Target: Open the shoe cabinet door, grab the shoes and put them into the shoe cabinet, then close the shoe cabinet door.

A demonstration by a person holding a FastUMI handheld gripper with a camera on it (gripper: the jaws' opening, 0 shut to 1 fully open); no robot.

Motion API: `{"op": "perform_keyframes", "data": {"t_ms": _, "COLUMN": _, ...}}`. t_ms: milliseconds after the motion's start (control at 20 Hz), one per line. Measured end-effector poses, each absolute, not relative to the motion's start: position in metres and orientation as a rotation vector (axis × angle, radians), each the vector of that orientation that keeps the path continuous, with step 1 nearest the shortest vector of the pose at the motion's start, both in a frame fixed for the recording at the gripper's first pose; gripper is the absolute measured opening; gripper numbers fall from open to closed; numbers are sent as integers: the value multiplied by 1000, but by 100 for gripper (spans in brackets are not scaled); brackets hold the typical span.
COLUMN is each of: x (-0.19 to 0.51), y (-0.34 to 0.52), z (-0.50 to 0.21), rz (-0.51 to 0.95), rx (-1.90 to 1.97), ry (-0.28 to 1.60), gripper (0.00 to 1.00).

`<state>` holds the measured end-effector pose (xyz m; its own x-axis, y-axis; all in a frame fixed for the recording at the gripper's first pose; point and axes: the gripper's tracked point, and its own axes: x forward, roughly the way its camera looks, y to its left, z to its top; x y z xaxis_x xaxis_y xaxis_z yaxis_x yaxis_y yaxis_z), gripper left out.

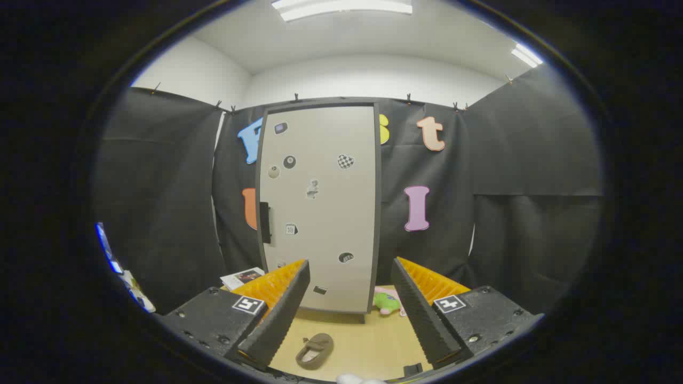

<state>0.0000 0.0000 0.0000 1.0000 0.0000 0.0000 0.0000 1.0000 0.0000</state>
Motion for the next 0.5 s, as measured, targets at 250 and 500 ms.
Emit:
{"op": "perform_keyframes", "data": {"t_ms": 250, "x": 0, "y": -5, "z": -1, "rz": -18, "rx": 2, "ry": 1, "gripper": 100}}
{"op": "perform_keyframes", "data": {"t_ms": 500, "x": 1, "y": -8, "z": -4, "rz": -42, "rx": 10, "ry": 11, "gripper": 100}}
